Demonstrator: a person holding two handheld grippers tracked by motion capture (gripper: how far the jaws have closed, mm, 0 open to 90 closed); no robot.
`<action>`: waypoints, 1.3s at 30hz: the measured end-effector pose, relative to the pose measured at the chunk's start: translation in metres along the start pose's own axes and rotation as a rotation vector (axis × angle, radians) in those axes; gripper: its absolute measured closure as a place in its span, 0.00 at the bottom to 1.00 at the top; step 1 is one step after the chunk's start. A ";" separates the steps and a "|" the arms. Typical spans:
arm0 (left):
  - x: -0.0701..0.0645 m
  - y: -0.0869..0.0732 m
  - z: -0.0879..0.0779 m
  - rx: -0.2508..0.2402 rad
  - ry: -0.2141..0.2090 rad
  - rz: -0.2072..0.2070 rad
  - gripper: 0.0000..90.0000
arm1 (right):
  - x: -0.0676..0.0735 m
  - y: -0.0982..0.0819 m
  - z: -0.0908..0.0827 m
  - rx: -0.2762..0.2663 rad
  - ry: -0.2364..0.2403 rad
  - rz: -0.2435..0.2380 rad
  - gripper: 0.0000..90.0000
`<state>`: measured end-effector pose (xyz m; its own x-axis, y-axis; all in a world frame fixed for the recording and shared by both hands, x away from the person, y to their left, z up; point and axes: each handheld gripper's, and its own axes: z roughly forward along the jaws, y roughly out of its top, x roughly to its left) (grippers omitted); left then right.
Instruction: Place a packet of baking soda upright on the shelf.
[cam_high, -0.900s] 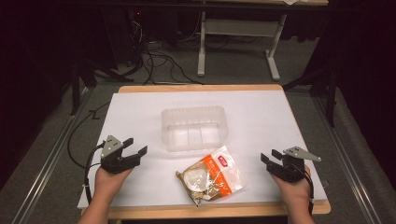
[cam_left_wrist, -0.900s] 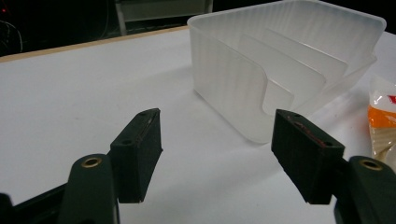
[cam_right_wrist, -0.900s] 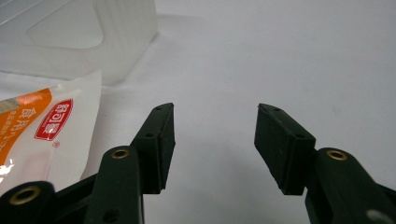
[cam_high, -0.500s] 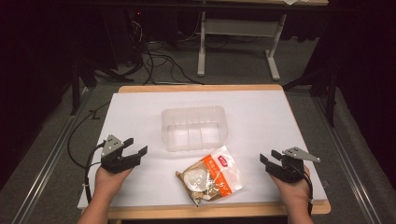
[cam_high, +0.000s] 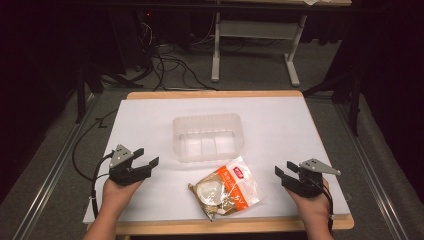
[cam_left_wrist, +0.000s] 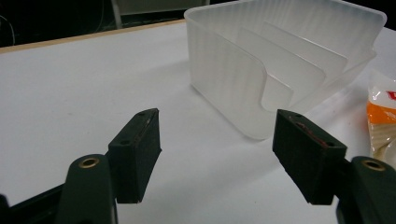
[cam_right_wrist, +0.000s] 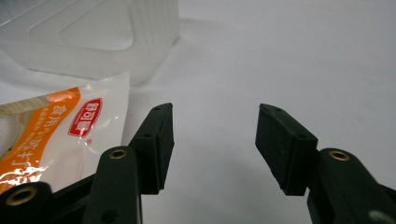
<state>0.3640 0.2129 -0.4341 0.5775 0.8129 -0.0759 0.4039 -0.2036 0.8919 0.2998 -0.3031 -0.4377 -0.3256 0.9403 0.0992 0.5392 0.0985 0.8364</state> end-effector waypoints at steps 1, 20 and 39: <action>0.000 0.000 0.000 0.003 -0.004 -0.003 0.36 | 0.002 0.000 -0.001 -0.004 0.011 -0.002 0.52; -0.003 -0.002 0.003 0.018 -0.009 0.003 0.34 | 0.045 -0.001 0.006 0.020 0.138 -0.044 0.40; -0.002 0.000 0.002 0.025 -0.019 0.015 0.33 | 0.070 -0.013 0.034 0.175 0.198 -0.072 0.27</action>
<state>0.3644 0.2097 -0.4347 0.5969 0.7992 -0.0712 0.4122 -0.2293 0.8818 0.2965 -0.2271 -0.4595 -0.5044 0.8485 0.1604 0.6297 0.2343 0.7407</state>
